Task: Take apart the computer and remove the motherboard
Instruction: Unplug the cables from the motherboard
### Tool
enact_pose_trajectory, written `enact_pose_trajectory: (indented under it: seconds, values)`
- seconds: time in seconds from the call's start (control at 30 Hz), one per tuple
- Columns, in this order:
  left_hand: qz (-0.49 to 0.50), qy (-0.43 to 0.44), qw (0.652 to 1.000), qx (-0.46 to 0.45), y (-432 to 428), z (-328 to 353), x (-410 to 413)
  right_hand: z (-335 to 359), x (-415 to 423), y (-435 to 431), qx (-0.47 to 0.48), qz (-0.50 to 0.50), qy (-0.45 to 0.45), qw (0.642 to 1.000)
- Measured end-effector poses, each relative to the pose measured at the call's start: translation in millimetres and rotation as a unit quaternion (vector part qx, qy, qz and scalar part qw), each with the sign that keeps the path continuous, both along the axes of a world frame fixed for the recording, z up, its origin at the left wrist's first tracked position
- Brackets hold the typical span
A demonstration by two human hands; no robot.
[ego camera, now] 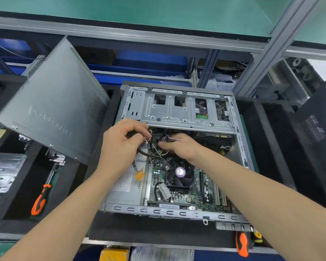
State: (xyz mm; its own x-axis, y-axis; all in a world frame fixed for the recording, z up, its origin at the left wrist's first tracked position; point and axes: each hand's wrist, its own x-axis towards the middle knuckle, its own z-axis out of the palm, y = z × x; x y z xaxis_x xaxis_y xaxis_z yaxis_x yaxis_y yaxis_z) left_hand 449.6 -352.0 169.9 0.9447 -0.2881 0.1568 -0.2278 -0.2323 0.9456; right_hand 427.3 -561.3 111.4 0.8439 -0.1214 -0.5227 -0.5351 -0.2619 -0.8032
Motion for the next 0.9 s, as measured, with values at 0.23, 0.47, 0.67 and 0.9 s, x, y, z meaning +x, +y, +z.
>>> enact_pose_trajectory:
  seconds: [0.23,0.47,0.67,0.9]
  values:
    - [0.041,-0.008,0.999,0.009,1,-4,3,-5,1,0,-0.170,-0.033,0.004,0.985]
    - [0.005,-0.048,0.998,0.033,-3,-4,1,18,-13,18,-0.311,0.246,-0.095,0.913]
    - [-0.137,-0.122,0.960,0.211,-13,-6,-3,17,-12,51,-0.491,0.347,-0.074,0.796]
    - [-0.156,-0.115,0.950,0.243,-12,-6,-6,4,-6,68,-0.510,0.365,-0.013,0.779]
